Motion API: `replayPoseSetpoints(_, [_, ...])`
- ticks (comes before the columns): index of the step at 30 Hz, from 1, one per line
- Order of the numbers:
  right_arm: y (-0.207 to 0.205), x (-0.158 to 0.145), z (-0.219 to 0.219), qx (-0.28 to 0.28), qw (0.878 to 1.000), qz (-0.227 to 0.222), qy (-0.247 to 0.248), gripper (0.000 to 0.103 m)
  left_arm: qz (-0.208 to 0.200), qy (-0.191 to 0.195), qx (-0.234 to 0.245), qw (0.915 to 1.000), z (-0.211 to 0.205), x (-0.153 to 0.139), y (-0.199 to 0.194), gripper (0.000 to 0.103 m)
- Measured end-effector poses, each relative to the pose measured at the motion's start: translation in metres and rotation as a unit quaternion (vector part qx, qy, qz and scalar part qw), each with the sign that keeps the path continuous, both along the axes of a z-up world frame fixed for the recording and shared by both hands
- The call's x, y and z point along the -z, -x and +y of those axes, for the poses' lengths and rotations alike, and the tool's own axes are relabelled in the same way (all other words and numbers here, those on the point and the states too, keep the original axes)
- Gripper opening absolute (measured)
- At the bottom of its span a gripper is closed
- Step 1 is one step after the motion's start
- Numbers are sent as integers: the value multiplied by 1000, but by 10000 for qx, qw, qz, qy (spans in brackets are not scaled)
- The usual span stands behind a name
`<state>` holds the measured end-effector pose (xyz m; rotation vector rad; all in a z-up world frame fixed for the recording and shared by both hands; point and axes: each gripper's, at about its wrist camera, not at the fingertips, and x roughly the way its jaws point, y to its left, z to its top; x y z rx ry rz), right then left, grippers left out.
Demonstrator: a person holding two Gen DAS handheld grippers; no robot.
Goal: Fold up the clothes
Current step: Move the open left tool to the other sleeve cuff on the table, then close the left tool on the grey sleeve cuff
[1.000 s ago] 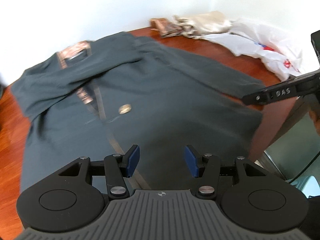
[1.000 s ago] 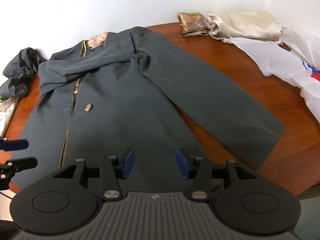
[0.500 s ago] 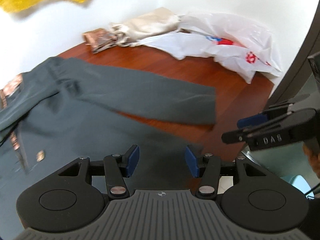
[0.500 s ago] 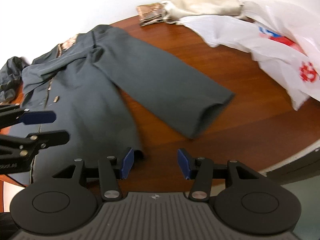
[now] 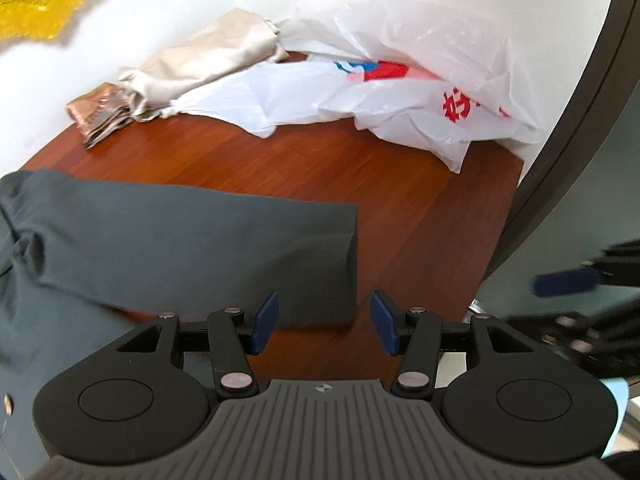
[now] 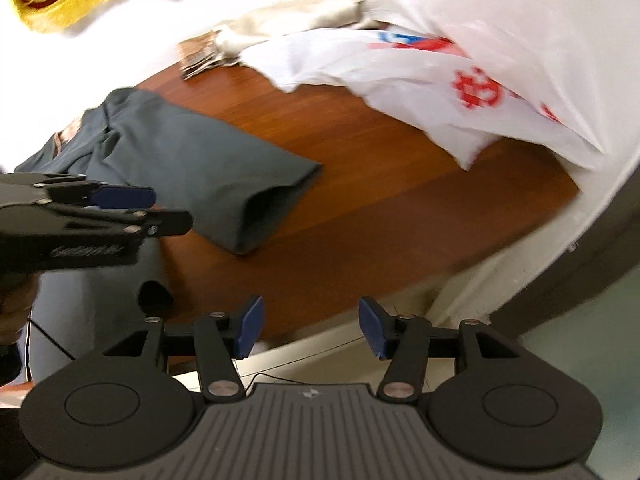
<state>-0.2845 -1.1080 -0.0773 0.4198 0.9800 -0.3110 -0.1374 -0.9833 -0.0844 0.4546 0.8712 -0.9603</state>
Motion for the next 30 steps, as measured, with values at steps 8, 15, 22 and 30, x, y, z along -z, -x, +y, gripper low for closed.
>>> replayPoseSetpoints(8, [40,9,-18,620,9981,38,-38,61,-150,-363,187,9991,-53,31,-9,52])
replayPoseSetpoints(15, [57,16,-24,911,9958,61,-104,61,-439,-671,110,9967,-76,54,-20,52])
replayPoseSetpoints(22, [61,21,-29,1058,9942,70,-190,61,-652,-769,283,9945,-80,64,-23,9])
replayPoseSetpoints(30, [39,22,-24,687,9973,38,-238,61,-524,-119,-182,9984,-53,32,-38,3])
